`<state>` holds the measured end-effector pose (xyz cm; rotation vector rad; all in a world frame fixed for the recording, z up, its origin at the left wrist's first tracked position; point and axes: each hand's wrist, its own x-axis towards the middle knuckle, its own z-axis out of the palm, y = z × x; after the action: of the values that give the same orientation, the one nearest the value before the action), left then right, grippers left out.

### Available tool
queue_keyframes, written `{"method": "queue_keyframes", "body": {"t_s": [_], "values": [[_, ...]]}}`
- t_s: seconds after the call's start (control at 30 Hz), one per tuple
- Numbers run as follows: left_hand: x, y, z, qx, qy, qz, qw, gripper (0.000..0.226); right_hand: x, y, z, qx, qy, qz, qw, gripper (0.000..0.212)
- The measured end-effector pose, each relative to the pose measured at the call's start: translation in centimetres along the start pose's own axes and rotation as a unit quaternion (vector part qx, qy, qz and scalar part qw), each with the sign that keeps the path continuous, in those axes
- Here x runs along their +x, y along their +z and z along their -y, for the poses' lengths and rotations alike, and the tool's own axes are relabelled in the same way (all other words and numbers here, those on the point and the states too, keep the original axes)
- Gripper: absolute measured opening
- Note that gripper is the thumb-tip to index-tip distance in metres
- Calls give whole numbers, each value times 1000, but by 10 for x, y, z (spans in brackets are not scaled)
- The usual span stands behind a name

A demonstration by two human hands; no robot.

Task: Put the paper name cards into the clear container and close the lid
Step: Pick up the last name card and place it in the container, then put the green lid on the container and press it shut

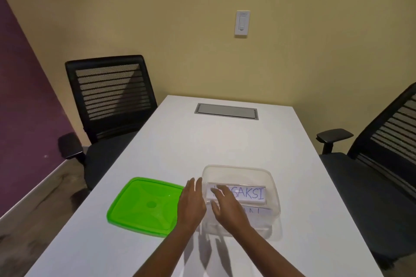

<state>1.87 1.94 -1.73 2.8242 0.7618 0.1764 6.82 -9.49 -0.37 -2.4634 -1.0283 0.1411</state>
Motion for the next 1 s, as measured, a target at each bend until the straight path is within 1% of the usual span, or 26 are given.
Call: {"method": "queue_keyframes", "body": {"t_s": [0.13, 0.27, 0.3, 0.37, 0.5, 0.6, 0.7, 0.77, 0.8, 0.83, 0.87, 0.9, 1.0], "values": [[-16, 7, 30, 22, -46, 37, 998, 62, -6, 21, 23, -23, -69, 39, 997, 45], [-34, 13, 64, 57, -87, 103, 989, 60, -8, 46, 42, -73, -174, 41, 981, 48], [-39, 15, 73, 63, -91, 121, 986, 60, -9, 52, 46, -85, -184, 72, 977, 50], [-47, 21, 90, 80, -87, 162, 980, 60, -9, 63, 52, -110, -183, 149, 965, 54], [-58, 28, 118, 104, -62, 224, 967, 60, -6, 82, 62, -160, -164, 226, 947, 58], [-60, 30, 131, 107, -49, 243, 963, 59, -4, 95, 66, -192, -142, 267, 934, 50], [-61, 27, 138, 102, -39, 235, 966, 55, -6, 101, 67, -219, -143, 252, 932, 38], [-62, 25, 139, 83, -39, 216, 972, 52, -9, 103, 68, -226, -169, 177, 943, 26], [-62, 24, 140, 71, -41, 204, 976, 51, -11, 99, 71, -231, -172, 176, 941, 20], [-62, 24, 142, 55, -42, 191, 979, 50, -13, 99, 73, -242, -157, 171, 942, 28], [-63, 25, 143, 43, -43, 182, 981, 49, -11, 104, 72, -241, -150, 150, 947, 37], [-63, 24, 143, 39, -45, 178, 982, 48, -9, 108, 70, -227, -146, 129, 954, 42], [-62, 25, 146, 61, -45, 169, 983, 46, -11, 112, 74, -231, -159, 104, 954, 42]]}}
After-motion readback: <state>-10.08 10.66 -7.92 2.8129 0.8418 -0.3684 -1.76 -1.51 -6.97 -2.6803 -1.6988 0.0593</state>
